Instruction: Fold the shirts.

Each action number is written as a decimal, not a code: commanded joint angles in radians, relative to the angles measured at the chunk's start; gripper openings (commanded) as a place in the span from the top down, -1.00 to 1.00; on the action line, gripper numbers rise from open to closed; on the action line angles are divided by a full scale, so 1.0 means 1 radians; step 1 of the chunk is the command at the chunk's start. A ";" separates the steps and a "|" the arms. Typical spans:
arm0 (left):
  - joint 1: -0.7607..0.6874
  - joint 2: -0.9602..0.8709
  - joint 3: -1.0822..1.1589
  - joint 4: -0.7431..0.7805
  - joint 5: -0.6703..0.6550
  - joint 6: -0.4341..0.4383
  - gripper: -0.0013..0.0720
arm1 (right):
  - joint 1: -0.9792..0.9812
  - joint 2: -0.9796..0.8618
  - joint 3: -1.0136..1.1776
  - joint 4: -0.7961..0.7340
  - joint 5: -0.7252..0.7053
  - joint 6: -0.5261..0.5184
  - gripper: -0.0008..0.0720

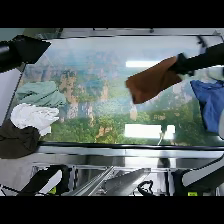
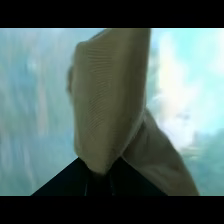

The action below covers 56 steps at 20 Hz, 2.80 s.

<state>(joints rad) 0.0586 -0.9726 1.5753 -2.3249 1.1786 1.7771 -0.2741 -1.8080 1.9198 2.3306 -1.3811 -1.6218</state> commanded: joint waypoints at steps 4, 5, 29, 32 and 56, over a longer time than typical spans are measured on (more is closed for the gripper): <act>-0.001 0.000 0.000 0.001 0.032 0.000 0.93 | -0.391 0.063 0.035 0.000 -0.036 0.084 0.92; -0.001 0.000 0.000 0.001 0.034 0.000 0.93 | -0.434 0.066 0.035 0.000 -0.035 0.095 0.92; -0.001 0.000 0.000 0.001 0.081 -0.001 0.93 | -0.565 0.432 -0.566 -0.519 -0.042 0.471 0.92; -0.001 0.000 0.000 0.000 0.081 -0.001 0.93 | -0.565 0.421 -0.690 -0.510 0.067 0.454 0.37; -0.531 0.215 -0.653 0.335 -0.143 -0.355 0.93 | 0.468 0.891 -1.002 -0.130 0.385 -0.133 0.91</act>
<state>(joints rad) -0.3653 -0.7937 1.0737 -2.0449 1.1156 1.5028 0.0238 -1.0203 1.0706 2.2040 -1.1213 -1.6855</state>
